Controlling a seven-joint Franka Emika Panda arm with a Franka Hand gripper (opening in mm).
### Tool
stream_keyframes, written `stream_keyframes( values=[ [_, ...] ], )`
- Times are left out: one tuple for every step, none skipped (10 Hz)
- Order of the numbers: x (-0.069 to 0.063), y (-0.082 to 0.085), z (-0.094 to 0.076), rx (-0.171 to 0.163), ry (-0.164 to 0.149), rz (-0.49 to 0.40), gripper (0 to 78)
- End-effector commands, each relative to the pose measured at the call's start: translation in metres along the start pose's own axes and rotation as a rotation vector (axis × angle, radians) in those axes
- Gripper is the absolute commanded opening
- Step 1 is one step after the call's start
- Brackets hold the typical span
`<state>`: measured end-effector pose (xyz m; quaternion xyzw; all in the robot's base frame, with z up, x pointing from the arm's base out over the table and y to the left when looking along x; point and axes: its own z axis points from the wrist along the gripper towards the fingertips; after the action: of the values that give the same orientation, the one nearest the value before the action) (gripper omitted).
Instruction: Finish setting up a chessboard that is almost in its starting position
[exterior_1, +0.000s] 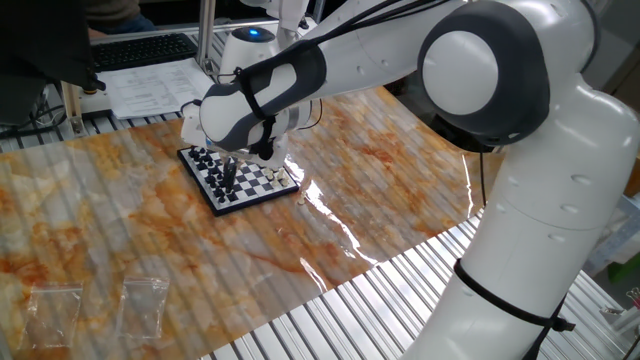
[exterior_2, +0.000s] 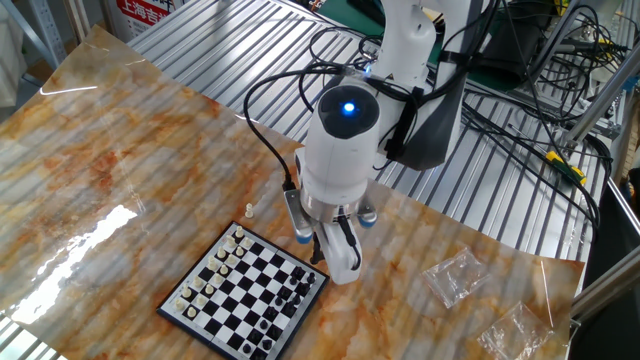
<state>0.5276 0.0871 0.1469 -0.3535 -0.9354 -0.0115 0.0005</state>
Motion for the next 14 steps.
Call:
stream_keyframes(
  values=[
    [-0.001, 0.001, -0.003, -0.037, 0.001, -0.031, 1.1],
    [-0.001, 0.001, -0.003, -0.037, -0.001, -0.039, 1.1],
    [-0.001, 0.001, -0.003, -0.038, 0.000, -0.041, 1.1],
    [-0.001, 0.001, -0.003, -0.039, 0.001, -0.046, 1.1],
    [-0.001, 0.001, -0.003, -0.037, 0.003, -0.044, 1.1],
    [-0.005, 0.003, -0.003, -0.042, 0.007, -0.039, 1.1],
    [-0.015, 0.010, -0.006, -0.039, 0.005, -0.031, 1.1],
    [-0.022, 0.014, -0.009, -0.037, 0.005, -0.030, 1.1],
    [-0.029, 0.019, -0.011, -0.036, 0.005, -0.027, 1.1],
    [-0.034, 0.024, -0.013, -0.034, 0.005, -0.021, 1.1],
    [-0.036, 0.025, -0.013, -0.034, 0.005, -0.019, 1.1],
    [-0.041, 0.031, -0.012, -0.034, 0.005, -0.010, 1.1],
    [-0.043, 0.033, -0.009, -0.035, 0.005, -0.008, 1.1],
    [-0.045, 0.036, -0.007, -0.036, 0.005, -0.003, 1.1]
  ],
)
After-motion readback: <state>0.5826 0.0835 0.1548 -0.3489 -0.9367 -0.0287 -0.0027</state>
